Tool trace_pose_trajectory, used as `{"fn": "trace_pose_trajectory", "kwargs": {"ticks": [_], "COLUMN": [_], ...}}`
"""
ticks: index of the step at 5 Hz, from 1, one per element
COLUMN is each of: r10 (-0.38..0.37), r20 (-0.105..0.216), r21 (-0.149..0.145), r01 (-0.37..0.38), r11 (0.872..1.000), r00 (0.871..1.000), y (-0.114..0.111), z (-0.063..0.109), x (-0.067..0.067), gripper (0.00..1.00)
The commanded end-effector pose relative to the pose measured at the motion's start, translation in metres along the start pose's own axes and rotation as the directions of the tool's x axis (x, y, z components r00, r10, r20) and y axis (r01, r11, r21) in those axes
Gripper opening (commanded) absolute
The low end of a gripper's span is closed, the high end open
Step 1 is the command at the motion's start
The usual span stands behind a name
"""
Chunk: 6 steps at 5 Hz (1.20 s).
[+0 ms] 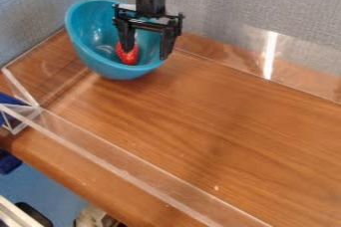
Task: Remove the strawberry from inside the blue bowl and put it on the table
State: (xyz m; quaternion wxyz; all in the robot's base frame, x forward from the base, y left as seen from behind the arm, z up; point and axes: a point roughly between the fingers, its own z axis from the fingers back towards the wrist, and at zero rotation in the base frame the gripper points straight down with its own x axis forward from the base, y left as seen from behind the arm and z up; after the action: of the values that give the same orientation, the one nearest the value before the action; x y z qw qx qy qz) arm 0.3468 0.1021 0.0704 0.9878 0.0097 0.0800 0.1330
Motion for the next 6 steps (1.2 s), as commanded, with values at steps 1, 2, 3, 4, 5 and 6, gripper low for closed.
{"fn": "trace_pose_trajectory", "kwargs": {"ticks": [1,2,3,4,5,6], "r10": [0.022,0.026,0.032,0.037,0.045,0.047], "r20": [0.058,0.057,0.057,0.058,0.048,0.036], "r21": [-0.005,-0.008,-0.010,-0.012,-0.010,-0.007], "r01": [-0.022,-0.026,-0.031,-0.036,-0.045,-0.047], "r11": [1.000,1.000,0.999,0.999,0.999,0.999], "r00": [0.998,0.998,0.998,0.998,0.998,0.998], "y": [0.007,0.007,0.008,0.008,0.012,0.014], "z": [0.018,0.017,0.017,0.018,0.009,0.001], "x": [0.006,0.007,0.008,0.008,0.014,0.018], "gripper": [1.00,1.00,1.00,1.00,1.00,1.00]}}
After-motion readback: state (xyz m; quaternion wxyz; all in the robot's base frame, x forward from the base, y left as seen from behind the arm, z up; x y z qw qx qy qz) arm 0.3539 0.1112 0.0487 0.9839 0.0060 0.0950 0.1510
